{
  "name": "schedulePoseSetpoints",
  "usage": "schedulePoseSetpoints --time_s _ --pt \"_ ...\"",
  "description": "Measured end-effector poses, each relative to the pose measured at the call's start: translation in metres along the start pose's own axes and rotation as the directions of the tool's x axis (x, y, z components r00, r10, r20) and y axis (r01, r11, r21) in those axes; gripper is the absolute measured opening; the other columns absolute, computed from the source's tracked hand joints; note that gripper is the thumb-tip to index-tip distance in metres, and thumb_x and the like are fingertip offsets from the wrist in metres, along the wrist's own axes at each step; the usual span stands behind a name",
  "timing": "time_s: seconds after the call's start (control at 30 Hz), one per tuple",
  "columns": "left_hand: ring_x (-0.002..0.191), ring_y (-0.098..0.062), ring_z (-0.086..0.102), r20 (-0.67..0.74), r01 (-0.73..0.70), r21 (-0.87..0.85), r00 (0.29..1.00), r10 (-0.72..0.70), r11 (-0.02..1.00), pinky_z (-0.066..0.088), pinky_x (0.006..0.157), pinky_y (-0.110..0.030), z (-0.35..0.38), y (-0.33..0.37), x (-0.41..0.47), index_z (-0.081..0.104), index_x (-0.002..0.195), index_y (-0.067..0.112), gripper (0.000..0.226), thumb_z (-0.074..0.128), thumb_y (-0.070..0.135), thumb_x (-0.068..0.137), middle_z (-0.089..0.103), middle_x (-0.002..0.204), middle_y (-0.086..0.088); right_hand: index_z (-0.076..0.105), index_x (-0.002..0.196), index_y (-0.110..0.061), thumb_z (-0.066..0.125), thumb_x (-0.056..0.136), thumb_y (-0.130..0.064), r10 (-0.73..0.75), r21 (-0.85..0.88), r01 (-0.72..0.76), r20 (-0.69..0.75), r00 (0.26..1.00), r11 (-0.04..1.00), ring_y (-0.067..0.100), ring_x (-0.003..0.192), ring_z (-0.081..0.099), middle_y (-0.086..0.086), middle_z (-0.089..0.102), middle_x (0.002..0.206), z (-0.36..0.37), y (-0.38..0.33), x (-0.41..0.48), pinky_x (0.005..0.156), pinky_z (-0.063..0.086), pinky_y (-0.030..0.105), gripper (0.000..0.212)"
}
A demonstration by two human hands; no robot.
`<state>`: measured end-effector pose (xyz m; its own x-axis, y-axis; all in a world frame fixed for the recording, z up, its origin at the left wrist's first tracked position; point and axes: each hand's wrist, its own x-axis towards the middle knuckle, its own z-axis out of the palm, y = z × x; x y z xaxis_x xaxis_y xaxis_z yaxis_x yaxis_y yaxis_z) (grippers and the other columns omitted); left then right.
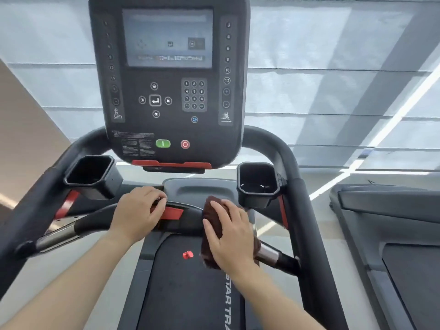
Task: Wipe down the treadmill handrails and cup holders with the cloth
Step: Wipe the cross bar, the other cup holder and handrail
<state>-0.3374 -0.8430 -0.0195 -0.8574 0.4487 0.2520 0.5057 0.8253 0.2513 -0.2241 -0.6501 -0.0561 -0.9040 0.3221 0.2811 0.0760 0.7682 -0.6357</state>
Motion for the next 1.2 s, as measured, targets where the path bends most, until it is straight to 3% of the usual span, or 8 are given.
schedulePoseSetpoints --time_s 0.13,0.33,0.43,0.53,0.73,0.9,1.0,1.2 --pt "0.082 -0.03 0.058 0.047 0.224 0.028 0.973 -0.225 0.974 0.043 0.07 -0.041 0.0 -0.055 -0.013 0.062 0.086 0.019 0.041 0.026 0.038 0.087 0.063 0.083 -0.003 0.05 0.124 -0.032 0.043 0.088 -0.052 -0.046 -0.054 0.049 0.042 0.998 0.997 0.024 0.114 0.048 -0.004 0.053 0.129 0.013 -0.026 0.018 0.085 0.047 0.045 0.042" --pt "0.061 -0.028 0.056 -0.122 0.21 0.004 0.971 -0.208 0.978 0.039 0.057 -0.034 0.012 -0.064 -0.02 0.064 0.079 0.019 0.04 0.027 0.035 0.085 0.066 0.07 0.0 0.047 0.13 -0.032 0.048 0.084 -0.053 0.002 -0.014 -0.001 0.021 1.0 1.0 0.016 0.113 0.048 -0.012 0.053 0.127 0.009 -0.013 0.014 0.093 0.043 0.031 0.05" --pt "0.058 -0.027 0.056 -0.167 0.174 -0.024 0.97 -0.176 0.984 0.04 0.056 -0.033 0.012 -0.07 -0.02 0.065 0.081 0.019 0.036 0.031 0.031 0.083 0.066 0.069 0.0 0.054 0.124 -0.026 0.054 0.081 -0.049 0.09 -0.023 -0.092 -0.085 0.992 0.995 0.02 0.109 0.053 -0.009 0.059 0.121 0.02 -0.029 0.019 0.091 0.045 0.036 0.049" --pt "0.053 -0.025 0.055 -0.166 0.116 0.0 0.979 -0.115 0.993 0.037 0.053 -0.03 0.01 -0.072 -0.019 0.063 0.078 0.02 0.031 0.033 0.029 0.082 0.064 0.064 0.001 0.055 0.121 -0.027 0.053 0.081 -0.05 -0.016 -0.101 0.01 -0.061 0.998 0.995 0.021 0.11 0.053 -0.008 0.059 0.122 0.037 -0.057 0.028 0.09 0.046 0.04 0.047" --pt "0.07 -0.023 0.056 0.047 0.088 -0.046 0.995 -0.086 0.995 0.037 0.058 -0.033 0.004 -0.082 -0.014 0.056 0.084 0.024 0.034 0.024 0.036 0.088 0.062 0.078 0.005 0.049 0.125 -0.031 0.047 0.083 -0.057 -0.132 -0.22 0.145 0.072 0.989 0.965 0.022 0.118 0.047 -0.007 0.053 0.13 0.054 -0.081 0.033 0.087 0.047 0.045 0.049" --pt "0.101 -0.012 0.055 0.284 0.078 -0.3 0.959 0.011 0.951 0.045 0.088 -0.037 -0.01 -0.122 -0.02 0.056 0.111 0.028 0.029 0.034 0.038 0.095 0.061 0.108 0.011 0.052 0.123 -0.027 0.049 0.084 -0.051 -0.051 -0.253 0.042 -0.028 0.998 0.966 0.025 0.115 0.047 -0.004 0.053 0.127 0.049 -0.074 0.025 0.087 0.044 0.044 0.045" --pt "0.089 -0.014 0.055 0.267 0.126 -0.246 0.962 -0.058 0.961 0.045 0.077 -0.036 -0.019 -0.161 -0.038 0.058 0.091 0.03 0.029 0.031 0.038 0.095 0.062 0.092 0.011 0.052 0.118 -0.028 0.053 0.085 -0.047 0.085 -0.296 -0.111 -0.099 0.991 0.949 0.027 0.115 0.044 -0.002 0.053 0.125 0.067 -0.098 0.032 0.087 0.04 0.05 0.038" --pt "0.06 -0.029 0.046 0.159 0.251 -0.227 0.963 -0.218 0.941 0.031 0.052 -0.035 -0.009 -0.196 -0.068 0.033 0.059 0.023 0.036 0.012 0.04 0.084 0.049 0.059 -0.003 0.05 0.117 -0.033 0.044 0.082 -0.051 -0.061 -0.351 0.08 0.063 0.996 0.933 0.026 0.115 0.046 -0.004 0.053 0.124 0.11 -0.15 0.041 0.087 0.042 0.05 0.04"
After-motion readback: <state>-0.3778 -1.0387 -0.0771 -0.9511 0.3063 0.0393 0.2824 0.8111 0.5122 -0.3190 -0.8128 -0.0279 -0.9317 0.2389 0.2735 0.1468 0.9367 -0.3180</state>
